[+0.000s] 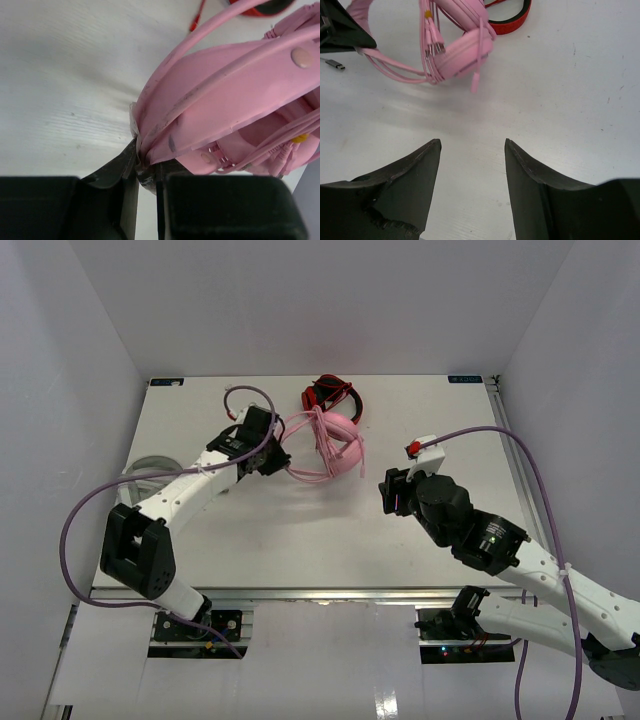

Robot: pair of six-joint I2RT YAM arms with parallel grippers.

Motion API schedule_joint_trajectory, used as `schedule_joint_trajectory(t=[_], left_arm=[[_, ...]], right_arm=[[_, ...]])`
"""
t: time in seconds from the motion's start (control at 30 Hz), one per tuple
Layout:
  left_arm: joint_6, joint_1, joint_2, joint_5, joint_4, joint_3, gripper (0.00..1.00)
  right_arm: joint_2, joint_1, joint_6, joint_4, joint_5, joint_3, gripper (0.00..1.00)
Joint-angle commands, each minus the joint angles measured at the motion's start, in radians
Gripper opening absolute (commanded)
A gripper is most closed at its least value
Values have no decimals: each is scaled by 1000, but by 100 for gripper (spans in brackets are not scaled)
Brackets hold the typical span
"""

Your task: Wrap the headphones

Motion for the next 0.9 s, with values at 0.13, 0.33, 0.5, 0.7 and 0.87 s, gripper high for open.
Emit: schedule_joint_trajectory(t=[0.13,0.33,0.5,0.7,0.87], left_arm=[[0,319,39,215,119,56,0],[22,467,128,275,163,105,0],[26,596,226,409,181,153,0],[38,641,322,476,193,168,0],[48,652,388,463,191,174,0]], right_arm=[[-9,-6,9,34,23,-8,61],[1,-6,12,34,22,-15,61],[-5,-7,14,34,23,-18,61],[-27,-7,14,34,24,-23,61],[-22,-9,14,34,30,-24,61]])
